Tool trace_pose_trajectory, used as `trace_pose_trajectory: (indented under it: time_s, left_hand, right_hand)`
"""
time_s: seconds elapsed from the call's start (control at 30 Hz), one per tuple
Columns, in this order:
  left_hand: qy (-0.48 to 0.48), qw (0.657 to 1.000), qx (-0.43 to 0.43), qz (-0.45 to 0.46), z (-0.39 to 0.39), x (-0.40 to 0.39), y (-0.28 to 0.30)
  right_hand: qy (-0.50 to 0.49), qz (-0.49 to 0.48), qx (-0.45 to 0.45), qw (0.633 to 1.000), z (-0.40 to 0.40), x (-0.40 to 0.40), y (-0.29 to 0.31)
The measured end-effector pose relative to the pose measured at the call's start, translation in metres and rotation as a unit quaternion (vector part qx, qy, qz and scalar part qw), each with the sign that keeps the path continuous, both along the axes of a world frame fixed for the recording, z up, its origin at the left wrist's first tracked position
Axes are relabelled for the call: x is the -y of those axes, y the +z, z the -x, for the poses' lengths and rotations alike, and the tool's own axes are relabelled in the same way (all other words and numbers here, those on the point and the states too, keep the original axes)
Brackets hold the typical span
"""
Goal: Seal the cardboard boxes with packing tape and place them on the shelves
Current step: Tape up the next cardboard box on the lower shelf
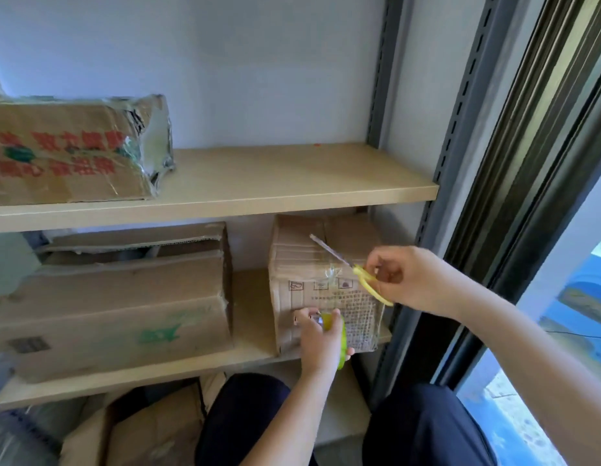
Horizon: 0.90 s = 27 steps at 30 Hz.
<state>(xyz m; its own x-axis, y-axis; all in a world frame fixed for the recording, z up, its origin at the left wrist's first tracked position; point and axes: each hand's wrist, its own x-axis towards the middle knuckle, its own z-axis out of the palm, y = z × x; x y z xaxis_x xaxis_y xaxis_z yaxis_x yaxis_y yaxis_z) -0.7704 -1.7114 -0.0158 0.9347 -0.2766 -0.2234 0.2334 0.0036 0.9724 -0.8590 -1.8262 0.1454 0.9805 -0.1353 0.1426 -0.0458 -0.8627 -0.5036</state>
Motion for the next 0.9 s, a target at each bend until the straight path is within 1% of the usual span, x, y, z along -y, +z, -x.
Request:
trace_pose_trajectory:
  time_s: [0.07,0.13,0.23,0.3,0.43,0.57,0.73,0.9]
  left_hand:
    - [-0.027,0.999,-0.011,0.018,-0.002,0.0,-0.003]
    - [-0.047,0.998,-0.023,0.03,-0.006,-0.001,-0.006]
    - [-0.085,0.995,-0.036,0.044,-0.009,-0.002,-0.007]
    - [-0.099,0.993,-0.044,0.048,-0.01,-0.002,-0.008]
    - [-0.084,0.995,-0.043,0.021,-0.015,0.0,-0.011]
    - [-0.062,0.998,-0.023,-0.011,-0.015,0.002,-0.019]
    - [-0.065,0.998,-0.013,0.001,-0.003,-0.004,-0.016]
    - [-0.069,0.996,-0.042,0.029,0.002,-0.011,-0.006]
  right_hand:
    - [-0.036,0.019,-0.089,0.995,0.009,0.025,-0.037]
    - [-0.058,0.026,-0.155,0.986,0.013,0.045,-0.058]
    - [-0.066,0.034,-0.225,0.972,0.009,0.066,-0.073]
    - [-0.053,0.043,-0.256,0.964,0.001,0.069,-0.077]
    - [-0.041,0.017,-0.285,0.958,-0.019,0.065,-0.08]
    - [-0.031,-0.021,-0.303,0.952,-0.031,0.065,-0.081]
    - [-0.035,-0.079,-0.338,0.937,-0.035,0.065,-0.082]
    - [-0.018,-0.118,-0.373,0.92,-0.04,0.068,-0.087]
